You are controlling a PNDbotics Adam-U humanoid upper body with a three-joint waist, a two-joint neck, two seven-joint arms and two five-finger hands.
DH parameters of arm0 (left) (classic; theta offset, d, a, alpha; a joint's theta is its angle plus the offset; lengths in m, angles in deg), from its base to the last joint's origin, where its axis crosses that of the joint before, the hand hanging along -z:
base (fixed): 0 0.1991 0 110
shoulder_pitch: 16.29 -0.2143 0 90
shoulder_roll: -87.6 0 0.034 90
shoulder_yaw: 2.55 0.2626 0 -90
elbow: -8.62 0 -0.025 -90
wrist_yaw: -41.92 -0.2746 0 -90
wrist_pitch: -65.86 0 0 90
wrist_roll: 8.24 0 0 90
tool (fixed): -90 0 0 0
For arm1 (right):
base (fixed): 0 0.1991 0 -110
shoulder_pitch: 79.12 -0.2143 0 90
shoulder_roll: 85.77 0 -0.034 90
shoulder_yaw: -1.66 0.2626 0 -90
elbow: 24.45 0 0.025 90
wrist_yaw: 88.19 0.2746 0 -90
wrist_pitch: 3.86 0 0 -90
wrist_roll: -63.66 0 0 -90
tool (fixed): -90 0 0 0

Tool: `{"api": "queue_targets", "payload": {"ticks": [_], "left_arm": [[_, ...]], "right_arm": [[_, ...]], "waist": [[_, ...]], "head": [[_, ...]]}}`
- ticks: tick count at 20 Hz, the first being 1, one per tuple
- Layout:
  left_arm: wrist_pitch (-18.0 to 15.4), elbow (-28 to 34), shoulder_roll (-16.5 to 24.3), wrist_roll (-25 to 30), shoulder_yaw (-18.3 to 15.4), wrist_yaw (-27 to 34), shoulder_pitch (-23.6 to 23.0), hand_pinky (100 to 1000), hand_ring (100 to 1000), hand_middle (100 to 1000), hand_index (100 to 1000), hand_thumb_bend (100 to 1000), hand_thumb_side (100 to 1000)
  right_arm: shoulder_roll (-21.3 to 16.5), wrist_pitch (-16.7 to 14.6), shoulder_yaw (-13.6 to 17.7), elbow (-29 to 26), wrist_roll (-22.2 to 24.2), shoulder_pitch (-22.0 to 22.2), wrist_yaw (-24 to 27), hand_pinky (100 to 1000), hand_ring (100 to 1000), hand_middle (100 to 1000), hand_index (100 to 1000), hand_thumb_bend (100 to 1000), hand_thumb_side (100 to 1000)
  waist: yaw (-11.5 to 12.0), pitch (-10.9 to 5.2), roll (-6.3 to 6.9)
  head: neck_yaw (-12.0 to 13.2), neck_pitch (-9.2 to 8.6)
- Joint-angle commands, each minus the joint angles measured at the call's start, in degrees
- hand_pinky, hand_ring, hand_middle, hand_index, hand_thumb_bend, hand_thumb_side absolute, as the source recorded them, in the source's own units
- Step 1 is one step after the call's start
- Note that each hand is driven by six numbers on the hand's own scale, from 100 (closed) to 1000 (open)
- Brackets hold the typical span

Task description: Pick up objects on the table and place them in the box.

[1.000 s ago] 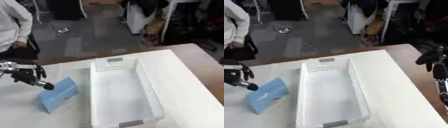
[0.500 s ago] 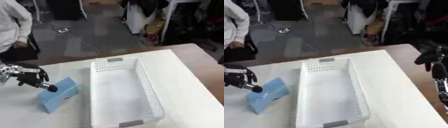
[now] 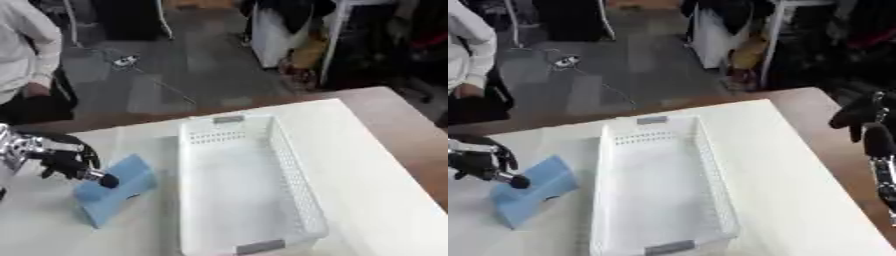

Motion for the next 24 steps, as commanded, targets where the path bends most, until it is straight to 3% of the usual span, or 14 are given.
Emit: {"api": "queue_targets", "payload": {"ticks": [1,24], "left_arm": [[-0.4,-0.6,0.5,0.0,-1.1,-1.4,1.8,312,592,712,869,1000,871],[-4.2,-4.9,-2.1,0.0,-3.0,-9.1,3.4,361,625,761,909,1000,881]], "right_arm": [[-1.7,-0.1,0.3,-0.9,0.1,-0.7,0.3,190,433,483,579,100,989],[-1.7,-0.2,0.2,-0.9,0.6,-1.6,0.8,190,434,484,580,100,989]], "waist": [[-0.1,-0.69,0.06],[-0.7,-0.36,0.17]], "head": [[0.2,-0.17],[0.8,-0.40]]}}
